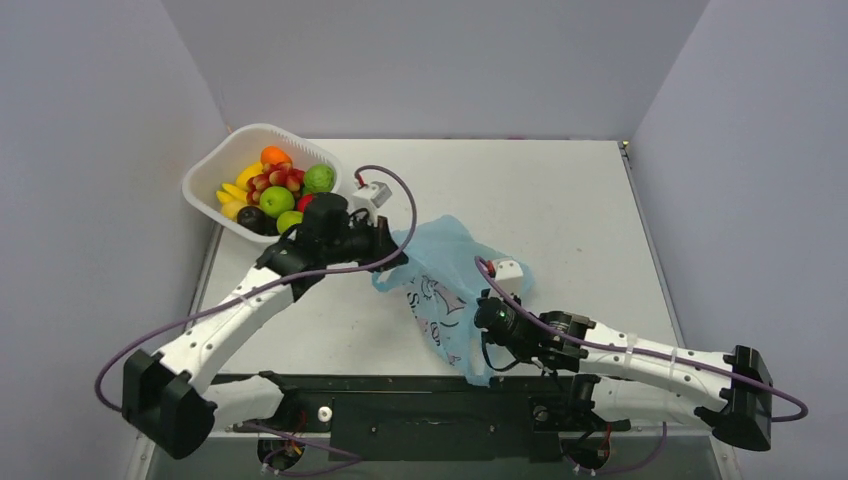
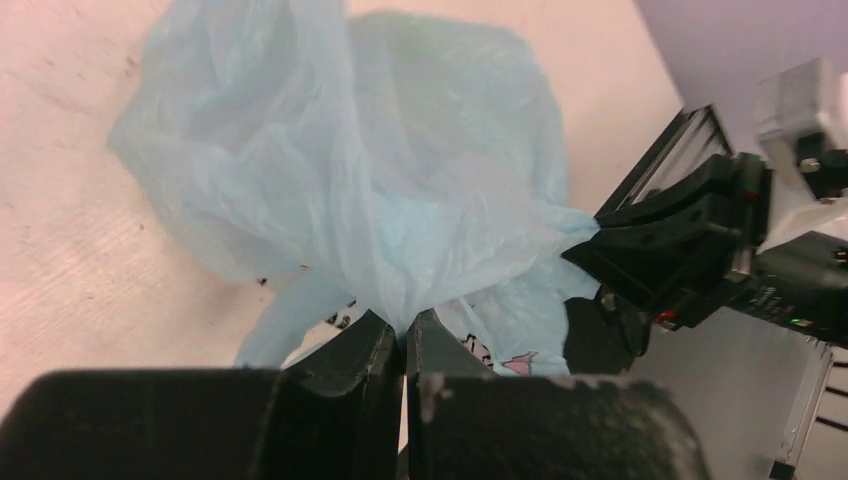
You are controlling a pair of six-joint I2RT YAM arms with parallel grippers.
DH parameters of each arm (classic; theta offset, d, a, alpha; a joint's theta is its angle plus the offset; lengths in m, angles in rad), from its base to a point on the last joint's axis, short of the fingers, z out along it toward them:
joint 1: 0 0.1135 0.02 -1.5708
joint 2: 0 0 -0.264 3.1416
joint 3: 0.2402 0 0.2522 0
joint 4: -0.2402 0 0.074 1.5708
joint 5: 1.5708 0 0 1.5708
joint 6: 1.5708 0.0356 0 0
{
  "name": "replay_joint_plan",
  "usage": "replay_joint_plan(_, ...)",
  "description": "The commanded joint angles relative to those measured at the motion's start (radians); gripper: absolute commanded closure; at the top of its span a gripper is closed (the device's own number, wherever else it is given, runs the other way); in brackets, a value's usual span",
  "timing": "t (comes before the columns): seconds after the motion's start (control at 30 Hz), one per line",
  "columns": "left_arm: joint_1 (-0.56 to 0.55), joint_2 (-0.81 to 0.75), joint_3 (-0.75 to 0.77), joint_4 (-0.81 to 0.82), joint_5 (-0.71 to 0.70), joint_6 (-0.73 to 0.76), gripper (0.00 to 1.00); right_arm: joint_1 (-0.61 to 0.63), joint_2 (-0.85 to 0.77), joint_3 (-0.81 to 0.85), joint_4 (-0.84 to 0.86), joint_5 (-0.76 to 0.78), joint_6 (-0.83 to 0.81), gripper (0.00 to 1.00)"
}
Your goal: Take the fake fruits out of the plastic bag
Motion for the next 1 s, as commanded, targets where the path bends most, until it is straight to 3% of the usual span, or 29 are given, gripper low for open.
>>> replay_joint_plan(0.0, 0.12, -0.181, 0.153, -0.175, 0.085, 0.033, 1.0, 0.017, 0.03, 0.144, -0.004, 0.102, -0.253, 1.0)
replay_joint_plan(0.1, 0.179, -0.213, 0.288, -0.335, 0.178, 0.072, 1.0, 0.027, 0.028, 0.251, -0.061, 0.093, -0.381, 1.0)
replay_joint_plan(0.2, 0.196, -0.224, 0.406, -0.462, 0.186, 0.138, 1.0, 0.057, 0.008, 0.334, -0.092, 0.054, -0.447, 1.0)
replay_joint_plan(0.3, 0.204, -0.228, 0.431, -0.541, 0.175, 0.167, 1.0, 0.077, -0.011, 0.413, -0.116, 0.08, -0.451, 1.0)
replay_joint_plan(0.43, 0.222, -0.23, 0.405, -0.513, 0.219, 0.134, 1.0, 0.05, -0.018, 0.458, -0.165, 0.176, -0.404, 1.0)
replay_joint_plan(0.53, 0.239, -0.233, 0.397, -0.459, 0.292, 0.089, 1.0, 0.016, -0.004, 0.473, -0.205, 0.169, -0.387, 1.0)
replay_joint_plan(0.73, 0.293, -0.24, 0.331, -0.464, 0.296, 0.086, 1.0, -0.042, -0.011, 0.418, -0.207, 0.134, -0.385, 1.0)
replay_joint_plan(0.87, 0.342, -0.231, 0.202, -0.44, 0.361, 0.082, 1.0, -0.135, 0.01, 0.368, -0.152, 0.011, -0.455, 1.0)
replay_joint_plan(0.97, 0.379, -0.239, 0.07, -0.387, 0.405, 0.048, 1.0, -0.284, 0.04, 0.345, -0.123, -0.124, -0.489, 1.0)
